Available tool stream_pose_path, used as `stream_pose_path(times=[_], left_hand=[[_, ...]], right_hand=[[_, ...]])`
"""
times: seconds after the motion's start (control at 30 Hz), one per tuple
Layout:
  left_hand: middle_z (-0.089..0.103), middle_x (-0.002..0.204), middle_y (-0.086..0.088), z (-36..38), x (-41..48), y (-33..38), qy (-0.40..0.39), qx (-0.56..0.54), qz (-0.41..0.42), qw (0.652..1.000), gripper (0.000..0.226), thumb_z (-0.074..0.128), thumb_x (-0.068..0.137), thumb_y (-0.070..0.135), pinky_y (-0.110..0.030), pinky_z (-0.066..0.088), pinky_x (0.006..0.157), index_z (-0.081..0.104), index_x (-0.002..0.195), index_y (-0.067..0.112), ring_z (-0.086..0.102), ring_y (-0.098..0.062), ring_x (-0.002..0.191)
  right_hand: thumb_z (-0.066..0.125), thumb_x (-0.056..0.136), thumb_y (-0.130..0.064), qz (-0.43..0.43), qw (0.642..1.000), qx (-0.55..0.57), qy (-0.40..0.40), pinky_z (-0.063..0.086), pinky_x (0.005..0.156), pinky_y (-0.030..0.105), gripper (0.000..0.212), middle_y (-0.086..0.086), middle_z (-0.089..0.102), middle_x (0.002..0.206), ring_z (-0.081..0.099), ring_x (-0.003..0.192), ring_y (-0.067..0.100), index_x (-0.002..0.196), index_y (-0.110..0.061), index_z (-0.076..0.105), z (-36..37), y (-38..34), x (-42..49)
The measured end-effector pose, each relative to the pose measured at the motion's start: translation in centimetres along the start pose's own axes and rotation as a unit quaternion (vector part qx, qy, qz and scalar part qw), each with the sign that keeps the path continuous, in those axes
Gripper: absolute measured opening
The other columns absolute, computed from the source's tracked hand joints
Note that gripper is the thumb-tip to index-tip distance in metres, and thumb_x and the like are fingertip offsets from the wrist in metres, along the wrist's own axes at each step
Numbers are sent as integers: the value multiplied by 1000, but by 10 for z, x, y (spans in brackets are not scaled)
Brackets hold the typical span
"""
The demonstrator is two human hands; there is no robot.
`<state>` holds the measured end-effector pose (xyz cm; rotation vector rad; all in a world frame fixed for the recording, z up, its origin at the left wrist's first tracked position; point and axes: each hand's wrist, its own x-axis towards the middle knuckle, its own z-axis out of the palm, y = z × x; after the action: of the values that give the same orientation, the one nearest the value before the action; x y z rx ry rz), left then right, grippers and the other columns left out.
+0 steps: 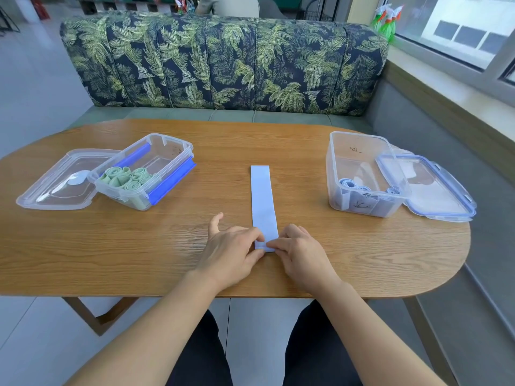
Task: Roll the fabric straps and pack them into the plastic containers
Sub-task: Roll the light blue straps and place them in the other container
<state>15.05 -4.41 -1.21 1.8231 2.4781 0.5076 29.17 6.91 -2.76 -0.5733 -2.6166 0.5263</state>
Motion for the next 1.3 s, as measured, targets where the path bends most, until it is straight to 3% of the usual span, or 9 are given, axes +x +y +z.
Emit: stream_pose_path(times=[0.13,0.3,0.43,0.87,1.3], left_hand=[[48,78,18,-1,1,4,0,14,-8,1000,8,54,94,40,-45,-5,114,57,97,33,55,-2,100],[63,99,18,-1,5,6,-10,28,-22,999,14,49,96,39,-44,-11,112,60,103,32,54,-3,108],[64,108,18,1,6,8,-9,51,-21,998,20,43,99,38,-44,-14,110,61,106,31,53,-4,111],[63,107,16,-4,10,12,-30,67,-32,997,16,50,96,37,-45,-12,111,56,111,33,54,-8,108],[63,107,14,-6,-11,27,-30,85,-34,995,18,42,100,33,-45,-16,110,56,111,29,56,-9,106]], right_hand=[[53,89,-12,7,1000,-4,-16,50,63,42,27,6,57,89,54,85,28,103,-16,75,-1,-1,1],[58,88,-11,52,998,0,20,44,70,29,27,-2,63,95,56,96,19,114,-14,66,-4,-4,0],[64,86,-15,40,999,-21,5,50,65,36,17,-1,63,93,59,92,24,100,-15,72,-5,-5,0],[52,94,-11,77,995,-19,-56,45,75,33,25,4,58,103,56,97,24,112,-12,69,-8,-4,13],[47,96,-15,77,988,-57,-118,45,77,32,26,3,57,105,56,98,23,113,-14,66,-14,-13,1]])
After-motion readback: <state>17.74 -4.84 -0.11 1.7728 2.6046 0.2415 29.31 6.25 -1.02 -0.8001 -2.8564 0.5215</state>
